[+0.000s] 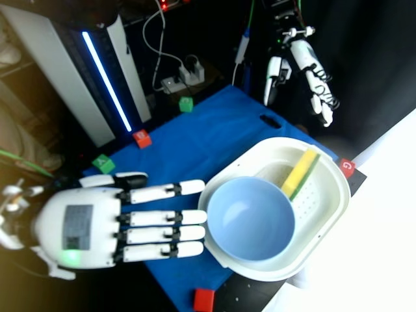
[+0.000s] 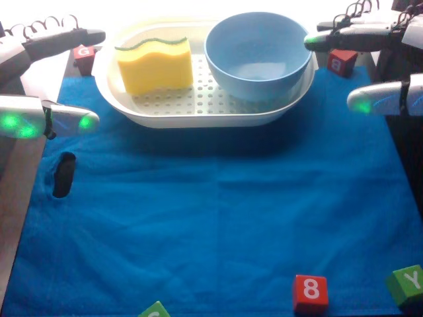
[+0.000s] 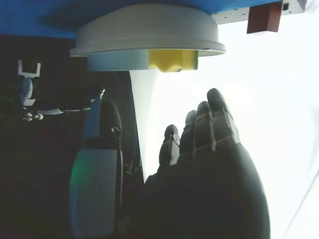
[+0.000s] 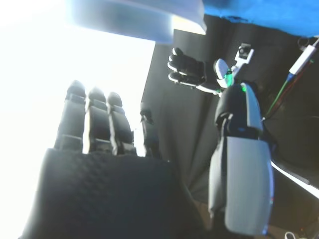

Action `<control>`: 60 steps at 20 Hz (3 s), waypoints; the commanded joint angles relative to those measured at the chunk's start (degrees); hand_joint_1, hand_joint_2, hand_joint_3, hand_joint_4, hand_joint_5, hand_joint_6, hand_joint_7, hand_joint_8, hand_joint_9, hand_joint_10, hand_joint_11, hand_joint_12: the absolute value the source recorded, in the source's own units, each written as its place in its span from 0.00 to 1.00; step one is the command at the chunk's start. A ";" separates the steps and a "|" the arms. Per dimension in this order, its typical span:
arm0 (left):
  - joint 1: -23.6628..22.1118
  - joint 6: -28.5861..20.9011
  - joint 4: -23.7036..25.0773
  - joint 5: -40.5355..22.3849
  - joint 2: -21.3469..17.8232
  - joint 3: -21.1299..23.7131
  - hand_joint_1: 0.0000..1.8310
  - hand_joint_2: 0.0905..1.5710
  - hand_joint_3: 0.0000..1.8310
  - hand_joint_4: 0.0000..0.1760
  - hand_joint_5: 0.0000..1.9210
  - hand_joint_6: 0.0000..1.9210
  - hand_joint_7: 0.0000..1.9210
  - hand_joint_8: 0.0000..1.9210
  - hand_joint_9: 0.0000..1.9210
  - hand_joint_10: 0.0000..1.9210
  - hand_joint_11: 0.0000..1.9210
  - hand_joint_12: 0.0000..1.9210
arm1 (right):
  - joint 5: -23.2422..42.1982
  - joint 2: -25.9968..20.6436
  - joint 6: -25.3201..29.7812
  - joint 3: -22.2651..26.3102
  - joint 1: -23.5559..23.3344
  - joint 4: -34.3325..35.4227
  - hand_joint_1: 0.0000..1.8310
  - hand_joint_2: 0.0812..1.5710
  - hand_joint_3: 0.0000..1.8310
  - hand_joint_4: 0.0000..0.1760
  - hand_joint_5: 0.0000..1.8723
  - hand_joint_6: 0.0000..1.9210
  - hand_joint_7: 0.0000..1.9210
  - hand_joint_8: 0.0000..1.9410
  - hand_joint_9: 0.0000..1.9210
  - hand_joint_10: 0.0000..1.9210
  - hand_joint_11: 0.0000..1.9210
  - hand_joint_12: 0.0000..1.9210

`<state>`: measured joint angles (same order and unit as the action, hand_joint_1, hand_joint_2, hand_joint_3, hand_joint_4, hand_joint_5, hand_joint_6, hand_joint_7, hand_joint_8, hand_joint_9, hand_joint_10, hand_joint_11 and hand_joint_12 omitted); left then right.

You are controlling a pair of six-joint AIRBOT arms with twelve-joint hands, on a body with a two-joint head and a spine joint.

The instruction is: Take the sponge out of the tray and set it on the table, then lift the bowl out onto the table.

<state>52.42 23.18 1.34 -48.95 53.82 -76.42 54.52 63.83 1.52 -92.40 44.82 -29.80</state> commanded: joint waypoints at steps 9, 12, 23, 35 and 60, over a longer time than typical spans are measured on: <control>-15.38 -0.17 9.63 6.49 4.17 -6.85 0.43 0.60 0.00 0.68 0.06 0.00 0.05 0.00 0.02 0.01 0.02 0.01 | 4.75 0.19 0.40 -0.49 -0.84 2.90 0.15 0.81 0.00 0.71 0.15 0.00 0.08 0.00 0.03 0.00 0.00 0.09; -22.83 -0.19 16.70 15.06 8.33 -11.12 0.41 0.58 0.00 0.98 0.09 0.00 0.09 0.00 0.10 0.01 0.09 0.05 | 4.75 0.25 0.40 -0.49 -0.84 2.60 0.18 0.82 0.00 0.62 0.17 0.00 0.09 0.00 0.05 0.00 0.02 0.09; -27.33 -0.15 23.49 32.94 21.15 -24.21 0.49 0.57 0.00 0.43 0.21 0.01 0.33 0.01 0.43 0.01 0.14 0.47 | 4.74 0.84 0.40 -0.68 -0.83 2.29 0.21 0.83 0.00 0.76 0.19 0.00 0.08 0.00 0.06 0.00 0.04 0.10; -28.20 -0.30 21.24 30.42 21.54 -24.69 0.69 0.69 0.00 0.00 0.54 0.34 0.51 0.64 0.40 0.61 0.15 0.86 | 4.74 1.08 1.30 -0.67 -0.81 2.30 0.18 0.82 0.00 0.69 0.19 0.00 0.09 0.00 0.06 0.00 0.05 0.11; -10.09 -1.12 20.68 0.69 -2.42 7.36 0.70 0.64 0.00 0.00 0.58 0.30 0.61 0.44 0.56 0.43 0.47 0.67 | 4.77 1.04 3.16 -0.34 -0.80 3.10 0.18 0.84 0.00 0.63 0.19 0.00 0.11 0.00 0.10 0.01 0.07 0.14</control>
<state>43.16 22.26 24.18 -42.76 51.35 -69.08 53.71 64.75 4.29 -92.82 44.82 -30.28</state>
